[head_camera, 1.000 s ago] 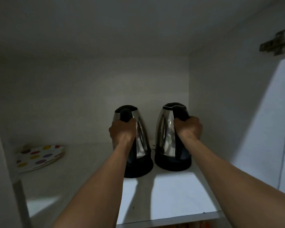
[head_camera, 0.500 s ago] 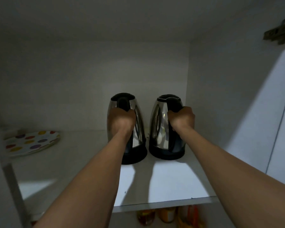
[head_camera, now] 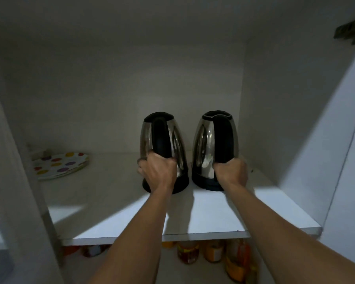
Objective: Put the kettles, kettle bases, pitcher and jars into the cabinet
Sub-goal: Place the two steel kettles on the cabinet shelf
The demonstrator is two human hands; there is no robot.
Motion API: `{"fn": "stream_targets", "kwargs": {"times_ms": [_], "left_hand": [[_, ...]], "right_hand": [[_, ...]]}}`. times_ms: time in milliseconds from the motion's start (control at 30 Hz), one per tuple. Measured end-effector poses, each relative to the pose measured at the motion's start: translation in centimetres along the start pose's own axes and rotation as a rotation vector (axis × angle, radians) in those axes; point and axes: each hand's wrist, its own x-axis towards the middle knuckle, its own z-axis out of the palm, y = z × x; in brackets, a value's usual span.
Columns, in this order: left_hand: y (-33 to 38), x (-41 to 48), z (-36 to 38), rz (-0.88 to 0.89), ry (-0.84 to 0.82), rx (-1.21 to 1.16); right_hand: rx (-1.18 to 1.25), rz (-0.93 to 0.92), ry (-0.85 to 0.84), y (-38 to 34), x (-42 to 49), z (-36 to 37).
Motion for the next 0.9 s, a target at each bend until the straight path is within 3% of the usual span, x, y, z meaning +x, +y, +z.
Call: {"fn": "stream_targets", "kwargs": {"times_ms": [200,467,900], "left_hand": [[-5.3,0.1,2.4,0.027,-0.125,-0.062],[-5.8,5.4,6.5,-0.006,-0.184,-0.103],[-6.8,11.9,13.8,0.030,-0.145,-0.153]], "right_hand": [[0.056,0.019,0.041,2.4,-0.2,2.5],[0.027,0.046,0.060,2.1,3.3,5.9],[0.031,0.014,0.005,1.9,11.3,11.4]]}}
